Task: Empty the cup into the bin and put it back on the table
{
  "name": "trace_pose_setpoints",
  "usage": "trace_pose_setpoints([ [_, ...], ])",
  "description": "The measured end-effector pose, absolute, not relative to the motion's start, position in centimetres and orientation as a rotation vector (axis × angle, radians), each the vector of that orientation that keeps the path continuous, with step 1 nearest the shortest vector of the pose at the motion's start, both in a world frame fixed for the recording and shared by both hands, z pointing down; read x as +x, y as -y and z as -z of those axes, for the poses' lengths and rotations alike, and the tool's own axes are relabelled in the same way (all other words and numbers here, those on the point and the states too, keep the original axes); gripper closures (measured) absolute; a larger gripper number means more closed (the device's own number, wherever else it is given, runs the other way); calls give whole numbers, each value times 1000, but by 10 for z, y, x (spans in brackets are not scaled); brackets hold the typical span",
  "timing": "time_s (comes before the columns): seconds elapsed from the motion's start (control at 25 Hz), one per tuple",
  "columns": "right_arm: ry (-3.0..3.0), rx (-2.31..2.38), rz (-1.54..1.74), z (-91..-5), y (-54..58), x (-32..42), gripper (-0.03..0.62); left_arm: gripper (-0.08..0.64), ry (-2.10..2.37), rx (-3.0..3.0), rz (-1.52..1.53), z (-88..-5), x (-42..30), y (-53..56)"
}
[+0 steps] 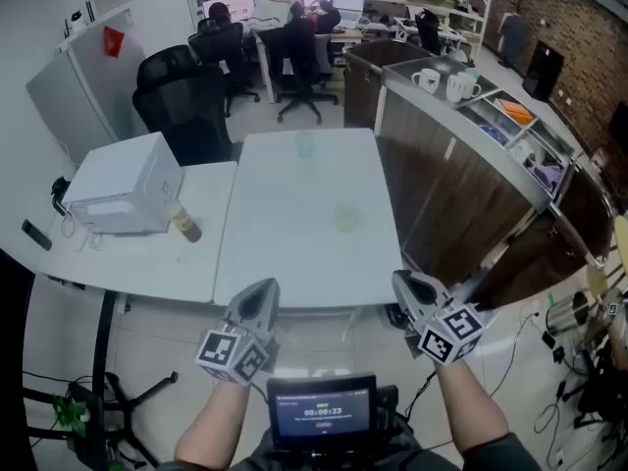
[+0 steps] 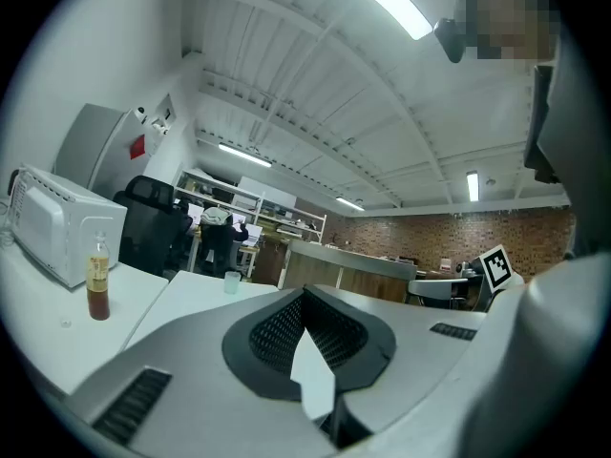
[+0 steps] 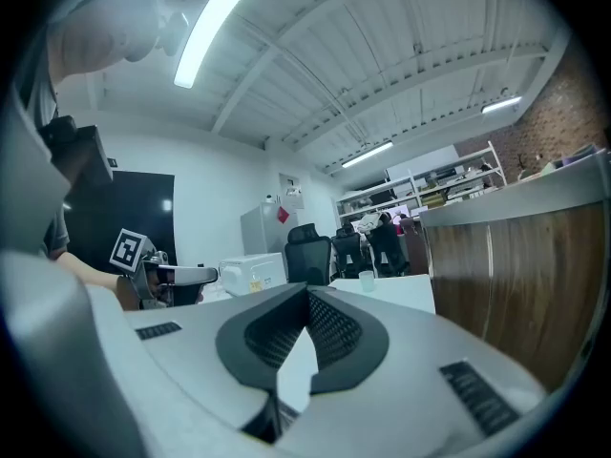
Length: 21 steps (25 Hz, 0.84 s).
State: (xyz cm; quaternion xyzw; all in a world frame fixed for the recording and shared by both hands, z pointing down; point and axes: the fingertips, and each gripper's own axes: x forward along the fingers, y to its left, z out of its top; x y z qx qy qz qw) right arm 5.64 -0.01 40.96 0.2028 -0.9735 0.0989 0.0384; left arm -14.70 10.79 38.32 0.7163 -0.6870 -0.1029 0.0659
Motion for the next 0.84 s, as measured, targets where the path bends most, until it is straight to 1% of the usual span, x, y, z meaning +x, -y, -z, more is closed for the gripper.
trace_pose_setpoints([
  [0.24, 2977, 598, -313, -414, -9, 85, 591, 560, 2057, 2182, 297, -380, -111, -112],
  [0.84, 3005, 566, -300, -402, -22, 104, 591, 558, 2099, 2165, 312, -368, -93, -126],
])
